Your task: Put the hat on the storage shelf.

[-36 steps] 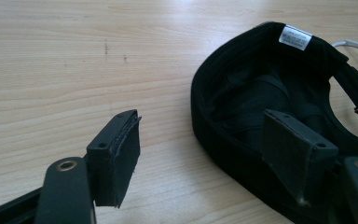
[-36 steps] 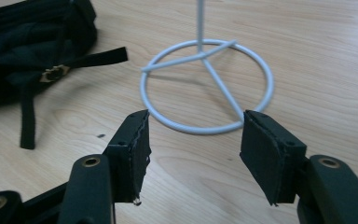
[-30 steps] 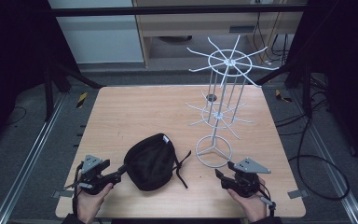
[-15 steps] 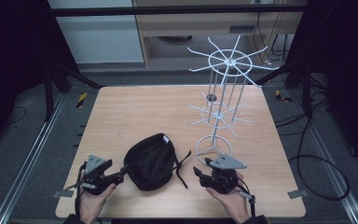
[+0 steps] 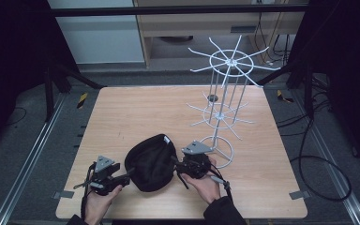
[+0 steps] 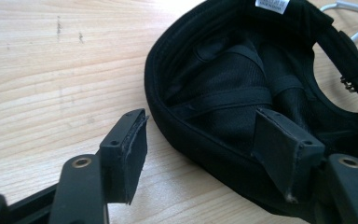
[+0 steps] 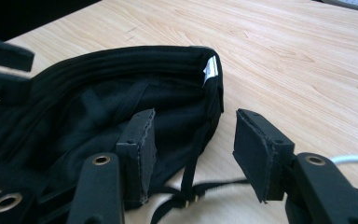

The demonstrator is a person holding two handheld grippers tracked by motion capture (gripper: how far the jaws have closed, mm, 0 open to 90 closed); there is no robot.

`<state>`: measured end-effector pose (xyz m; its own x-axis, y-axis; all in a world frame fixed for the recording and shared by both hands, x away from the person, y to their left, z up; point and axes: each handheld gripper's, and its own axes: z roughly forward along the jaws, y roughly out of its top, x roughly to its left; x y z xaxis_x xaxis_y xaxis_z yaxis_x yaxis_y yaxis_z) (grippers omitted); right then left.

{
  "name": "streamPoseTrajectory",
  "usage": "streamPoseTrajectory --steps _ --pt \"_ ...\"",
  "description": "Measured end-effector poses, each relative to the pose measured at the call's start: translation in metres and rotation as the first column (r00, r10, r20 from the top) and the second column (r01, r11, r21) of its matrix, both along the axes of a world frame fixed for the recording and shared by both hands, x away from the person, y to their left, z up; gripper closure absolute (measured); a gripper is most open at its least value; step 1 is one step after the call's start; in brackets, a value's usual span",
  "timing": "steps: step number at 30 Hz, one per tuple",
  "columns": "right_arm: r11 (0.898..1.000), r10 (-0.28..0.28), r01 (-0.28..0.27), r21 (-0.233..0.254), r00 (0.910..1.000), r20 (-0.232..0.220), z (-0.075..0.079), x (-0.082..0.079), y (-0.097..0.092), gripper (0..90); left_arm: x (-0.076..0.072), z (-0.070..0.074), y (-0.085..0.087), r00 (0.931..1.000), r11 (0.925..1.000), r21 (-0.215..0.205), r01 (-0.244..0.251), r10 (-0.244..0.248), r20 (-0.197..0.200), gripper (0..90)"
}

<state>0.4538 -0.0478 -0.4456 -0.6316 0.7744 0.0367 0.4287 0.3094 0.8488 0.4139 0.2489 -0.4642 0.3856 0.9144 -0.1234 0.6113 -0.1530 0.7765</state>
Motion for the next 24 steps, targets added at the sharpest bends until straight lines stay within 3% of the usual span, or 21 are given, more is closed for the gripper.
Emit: streamPoseTrajectory --steps 9,13,16,17,20,21,24 --pt "0.998 -0.033 0.031 -0.052 0.9989 -0.034 -0.015 0.031 0.021 49.5 0.003 -0.005 -0.007 0.9994 0.9996 0.026 0.014 -0.013 -0.032 39.2" --pt "0.997 -0.051 0.048 -0.061 0.9977 -0.043 -0.022 0.048 0.027 57.2 0.003 -0.007 -0.008 0.9993 0.9992 0.037 0.011 -0.01 -0.035 40.7" --pt "0.996 -0.055 0.051 -0.072 0.9968 -0.058 -0.024 0.051 0.029 63.2 0.004 -0.007 -0.008 0.9991 0.9989 0.045 0.011 -0.009 -0.041 40.9" --pt "0.995 -0.058 0.052 -0.084 0.9956 -0.073 -0.025 0.052 0.031 74.0 0.005 -0.008 -0.008 0.9991 0.9988 0.049 0.007 -0.005 -0.043 41.3" --pt "0.994 -0.058 0.051 -0.092 0.9954 -0.076 -0.026 0.051 0.029 80.5 0.006 -0.009 -0.009 0.9987 0.9983 0.059 -0.002 0.005 -0.05 41.5" --pt "0.997 -0.051 0.046 -0.062 0.9945 -0.091 -0.025 0.049 0.026 83.2 0.009 -0.01 -0.009 0.9981 0.9976 0.069 -0.013 0.017 -0.06 43.3" --pt "0.998 -0.042 0.037 -0.049 0.9941 -0.1 -0.025 0.045 0.022 83.4 0.012 -0.012 -0.008 0.9971 0.997 0.072 -0.028 0.033 -0.069 46.9"
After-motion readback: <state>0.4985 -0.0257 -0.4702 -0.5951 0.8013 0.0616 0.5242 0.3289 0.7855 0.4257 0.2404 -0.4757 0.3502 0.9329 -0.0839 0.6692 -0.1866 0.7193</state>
